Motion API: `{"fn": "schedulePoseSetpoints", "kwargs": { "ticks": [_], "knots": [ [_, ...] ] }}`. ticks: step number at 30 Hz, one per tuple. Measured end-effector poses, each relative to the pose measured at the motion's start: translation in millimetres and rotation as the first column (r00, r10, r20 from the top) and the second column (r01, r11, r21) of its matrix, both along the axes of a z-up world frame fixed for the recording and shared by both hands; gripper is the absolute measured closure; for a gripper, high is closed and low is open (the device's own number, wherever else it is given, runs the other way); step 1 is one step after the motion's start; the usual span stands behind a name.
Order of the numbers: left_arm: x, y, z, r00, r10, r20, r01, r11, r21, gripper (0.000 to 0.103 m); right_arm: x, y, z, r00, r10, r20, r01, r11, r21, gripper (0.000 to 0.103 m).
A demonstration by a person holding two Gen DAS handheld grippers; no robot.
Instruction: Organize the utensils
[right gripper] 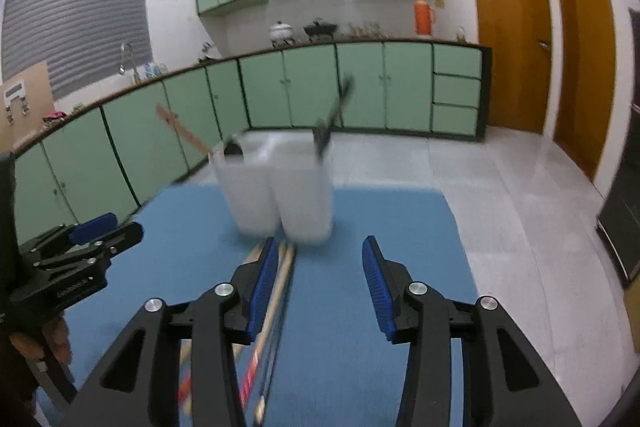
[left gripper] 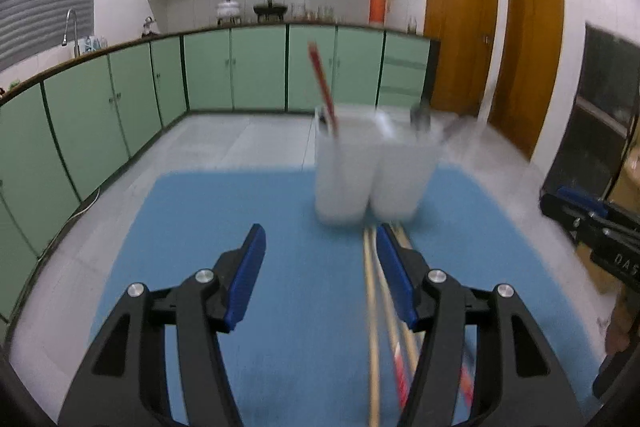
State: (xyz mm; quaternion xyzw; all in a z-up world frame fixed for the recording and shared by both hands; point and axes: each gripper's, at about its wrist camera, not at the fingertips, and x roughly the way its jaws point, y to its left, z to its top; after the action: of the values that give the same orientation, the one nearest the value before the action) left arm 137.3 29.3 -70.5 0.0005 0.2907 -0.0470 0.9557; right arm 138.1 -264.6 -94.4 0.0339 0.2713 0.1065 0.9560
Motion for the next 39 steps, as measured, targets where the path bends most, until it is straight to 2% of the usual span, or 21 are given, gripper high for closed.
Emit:
{"fn": "schedulePoseSetpoints", "kwargs": {
  "ticks": [4, 7, 11, 15, 23, 27, 32, 37, 39],
  "knots": [
    [-31, 4, -30, 0.997, 0.007, -0.072, -0.007, 1.000, -0.001, 0.047, -29, 1, -34, 0.998, -0.018, -0.059, 0.018, 1.000, 0.010, 0.060],
    [-46, 2, -44, 0.994, -0.013, -0.111, 0.015, 1.000, 0.014, 0.047, -46, 12, -52, 0.994, 0.013, -0.113, -0.013, 1.000, -0.004, 0.062],
    [-60, -1, -52, 0.988, -0.042, -0.147, 0.051, 0.997, 0.056, 0.047, -65, 24, -70, 0.986, 0.051, -0.158, -0.057, 0.998, -0.033, 0.069],
    [-67, -1, -63, 0.983, -0.043, -0.180, 0.054, 0.997, 0.054, 0.048, -67, 29, -83, 0.978, 0.073, -0.198, -0.082, 0.996, -0.042, 0.077],
    [-68, -8, -74, 0.975, -0.064, -0.213, 0.074, 0.996, 0.040, 0.049, -64, 38, -88, 0.967, 0.121, -0.224, -0.135, 0.990, -0.047, 0.078],
    [-64, -13, -79, 0.968, -0.077, -0.241, 0.089, 0.995, 0.042, 0.051, -57, 46, -93, 0.953, 0.146, -0.265, -0.167, 0.984, -0.060, 0.083],
    [-55, -15, -87, 0.950, -0.085, -0.300, 0.099, 0.994, 0.033, 0.055, -54, 49, -96, 0.947, 0.141, -0.288, -0.170, 0.982, -0.076, 0.085],
    [-55, -21, -87, 0.949, -0.081, -0.306, 0.103, 0.993, 0.059, 0.056, -50, 46, -97, 0.948, 0.130, -0.292, -0.156, 0.985, -0.068, 0.092],
    [-55, -24, -86, 0.949, -0.081, -0.305, 0.106, 0.992, 0.065, 0.064, -49, 44, -97, 0.948, 0.121, -0.293, -0.145, 0.987, -0.062, 0.095]
  ]
}}
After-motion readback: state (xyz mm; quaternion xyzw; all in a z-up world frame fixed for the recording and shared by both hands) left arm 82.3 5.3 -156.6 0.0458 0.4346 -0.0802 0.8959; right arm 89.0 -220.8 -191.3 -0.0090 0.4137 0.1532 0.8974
